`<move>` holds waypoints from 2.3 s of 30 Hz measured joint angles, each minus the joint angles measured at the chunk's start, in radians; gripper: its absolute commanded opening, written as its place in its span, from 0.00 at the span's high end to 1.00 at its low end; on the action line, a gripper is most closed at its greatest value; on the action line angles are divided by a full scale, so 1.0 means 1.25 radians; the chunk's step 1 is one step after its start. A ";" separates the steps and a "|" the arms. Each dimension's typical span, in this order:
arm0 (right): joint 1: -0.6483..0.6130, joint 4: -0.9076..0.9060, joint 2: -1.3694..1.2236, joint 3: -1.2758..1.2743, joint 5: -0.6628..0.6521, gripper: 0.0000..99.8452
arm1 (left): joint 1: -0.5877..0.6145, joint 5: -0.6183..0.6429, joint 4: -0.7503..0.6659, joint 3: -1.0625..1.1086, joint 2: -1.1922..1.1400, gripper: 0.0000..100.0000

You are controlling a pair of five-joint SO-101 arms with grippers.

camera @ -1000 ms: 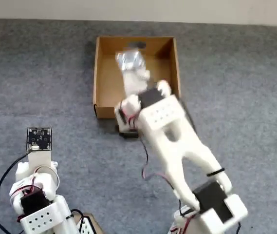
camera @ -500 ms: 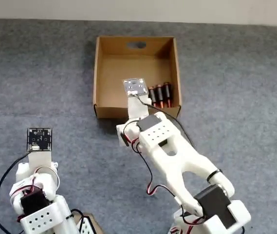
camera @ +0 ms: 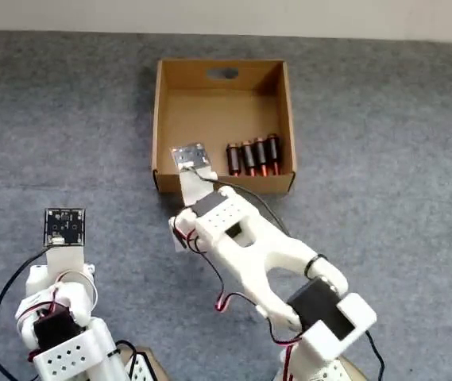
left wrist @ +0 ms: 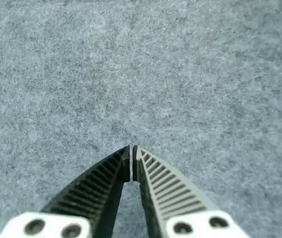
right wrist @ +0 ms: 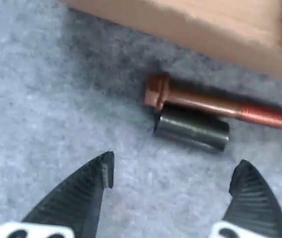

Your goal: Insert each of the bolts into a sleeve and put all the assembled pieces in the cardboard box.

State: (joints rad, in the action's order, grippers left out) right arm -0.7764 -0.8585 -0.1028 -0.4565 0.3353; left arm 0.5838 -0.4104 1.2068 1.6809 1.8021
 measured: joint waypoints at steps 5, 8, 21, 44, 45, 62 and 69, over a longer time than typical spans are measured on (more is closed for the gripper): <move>0.002 0.000 -0.058 0.044 0.000 0.66 | 0.000 0.000 0.000 0.000 0.000 0.96; 0.020 0.000 -0.088 0.070 0.000 0.76 | 0.000 0.000 0.000 0.000 0.000 0.96; 0.053 -0.004 -0.091 0.076 0.000 0.86 | 0.000 0.000 0.000 0.000 0.000 0.96; 0.047 -0.032 0.390 -0.371 -0.361 0.67 | 0.000 0.000 0.000 0.000 0.000 0.96; 0.044 -0.036 0.393 -0.371 -0.362 0.67 | 0.000 0.000 0.000 0.000 0.000 0.96; 0.096 -0.087 0.401 -0.358 -0.900 0.73 | 0.000 0.000 0.000 0.000 0.000 0.96; 0.134 -0.045 0.381 -0.358 -0.905 0.74 | 0.000 0.000 0.000 0.000 0.000 0.96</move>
State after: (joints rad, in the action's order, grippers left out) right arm -0.6091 -0.9152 0.3728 -0.9045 -0.7956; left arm 0.5838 -0.4104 1.2068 1.6809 1.8021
